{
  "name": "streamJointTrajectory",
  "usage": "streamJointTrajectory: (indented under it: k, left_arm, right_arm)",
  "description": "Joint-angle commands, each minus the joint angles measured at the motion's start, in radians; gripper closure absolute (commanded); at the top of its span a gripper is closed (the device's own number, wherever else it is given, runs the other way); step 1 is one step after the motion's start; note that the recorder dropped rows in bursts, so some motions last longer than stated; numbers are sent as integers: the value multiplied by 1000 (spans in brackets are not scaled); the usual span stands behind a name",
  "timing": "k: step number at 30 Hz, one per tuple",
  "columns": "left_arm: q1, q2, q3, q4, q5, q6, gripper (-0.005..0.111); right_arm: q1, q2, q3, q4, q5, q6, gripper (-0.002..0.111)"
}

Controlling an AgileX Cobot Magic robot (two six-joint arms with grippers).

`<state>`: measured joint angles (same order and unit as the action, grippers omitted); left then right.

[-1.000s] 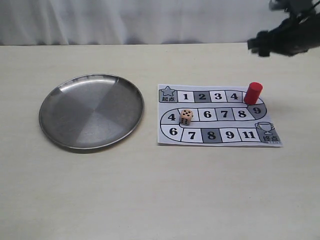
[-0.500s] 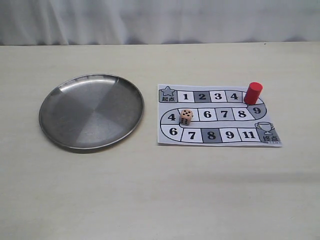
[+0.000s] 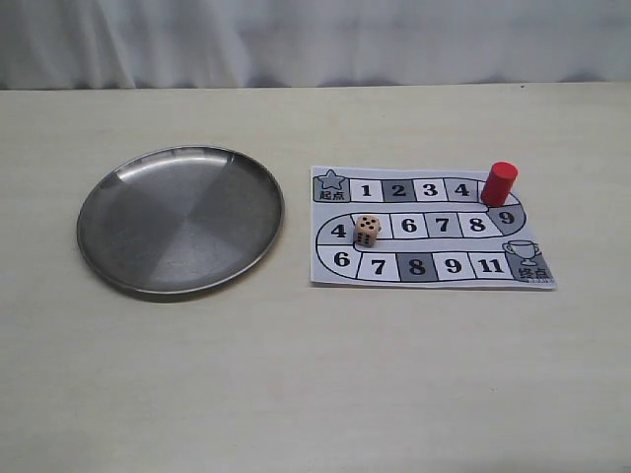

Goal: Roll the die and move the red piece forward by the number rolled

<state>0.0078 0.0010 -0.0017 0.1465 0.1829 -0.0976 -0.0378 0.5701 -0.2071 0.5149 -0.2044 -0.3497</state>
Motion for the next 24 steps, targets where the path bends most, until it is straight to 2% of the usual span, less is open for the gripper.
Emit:
streamJointTrajectory:
  k: [1,6,9,12,15,18,24]
  left_arm:
    - [-8,-1,2,-2,-10,-1,107]
    - [-8,-1,2,-2,-10,-1,107]
    - [-8,-1,2,-2,-10,-1,107]
    - [-8,-1,2,-2,-10,-1,107]
    - [-8,-1,2,-2,-10,-1,107]
    - [-8,-1,2,-2,-10,-1,107]
    - [-8,-1,2,-2,-10,-1,107]
  right_arm:
    - [-5,-101,89,1,-4,7,104]
    - [-5,-181,139,-85,44,-1,104]
    - [-5,-220,141,-170,133,-8,104]
    - [-5,-254,141,-172,198,-6,104]
    - [-5,-299,163,-254,197,69,104]
    - [-5,-363,192,-375,197,225,104]
    - [-5,-500,207,-438,240,237,104]
